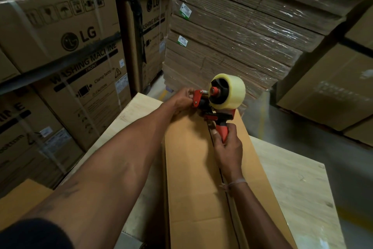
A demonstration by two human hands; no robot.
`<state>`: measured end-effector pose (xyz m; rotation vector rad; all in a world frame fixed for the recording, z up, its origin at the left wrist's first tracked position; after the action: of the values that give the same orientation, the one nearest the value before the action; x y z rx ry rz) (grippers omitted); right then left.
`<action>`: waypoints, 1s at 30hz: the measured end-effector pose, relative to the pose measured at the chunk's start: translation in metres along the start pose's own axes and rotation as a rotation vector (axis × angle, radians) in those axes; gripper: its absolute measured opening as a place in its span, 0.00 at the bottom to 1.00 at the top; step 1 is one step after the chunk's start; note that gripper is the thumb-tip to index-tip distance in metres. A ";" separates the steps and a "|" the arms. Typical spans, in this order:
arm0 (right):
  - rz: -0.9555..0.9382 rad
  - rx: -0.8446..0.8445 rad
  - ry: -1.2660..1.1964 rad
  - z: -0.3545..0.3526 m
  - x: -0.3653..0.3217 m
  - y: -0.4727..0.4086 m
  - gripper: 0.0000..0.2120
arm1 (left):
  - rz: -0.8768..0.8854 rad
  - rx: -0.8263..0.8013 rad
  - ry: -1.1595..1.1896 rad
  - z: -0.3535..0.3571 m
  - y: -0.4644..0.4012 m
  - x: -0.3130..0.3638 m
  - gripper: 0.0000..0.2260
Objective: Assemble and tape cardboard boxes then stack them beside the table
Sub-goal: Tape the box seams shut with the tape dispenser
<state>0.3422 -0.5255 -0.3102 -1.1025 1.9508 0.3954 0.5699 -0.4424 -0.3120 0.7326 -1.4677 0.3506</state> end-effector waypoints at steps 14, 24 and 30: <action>-0.024 0.023 0.133 -0.006 -0.002 0.021 0.11 | -0.126 0.014 -0.016 -0.004 -0.010 -0.006 0.02; -0.036 0.016 0.171 -0.024 0.012 0.067 0.14 | -0.148 0.001 -0.151 -0.004 -0.022 -0.013 0.05; -0.004 0.034 0.171 -0.028 0.008 0.079 0.13 | -0.129 -0.037 -0.246 -0.001 -0.019 -0.008 0.07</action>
<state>0.2610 -0.5028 -0.3093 -1.1499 2.0965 0.2721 0.5816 -0.4540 -0.3241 0.8589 -1.6433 0.1375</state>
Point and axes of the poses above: each hand's wrist, its own y-axis away from the middle knuckle, its own z-axis out of the palm, x = y × z, the point moved 3 cm from there along -y, towards the middle knuckle, and after that the axes turned 8 degrees about -x, right-handed, at the moved point
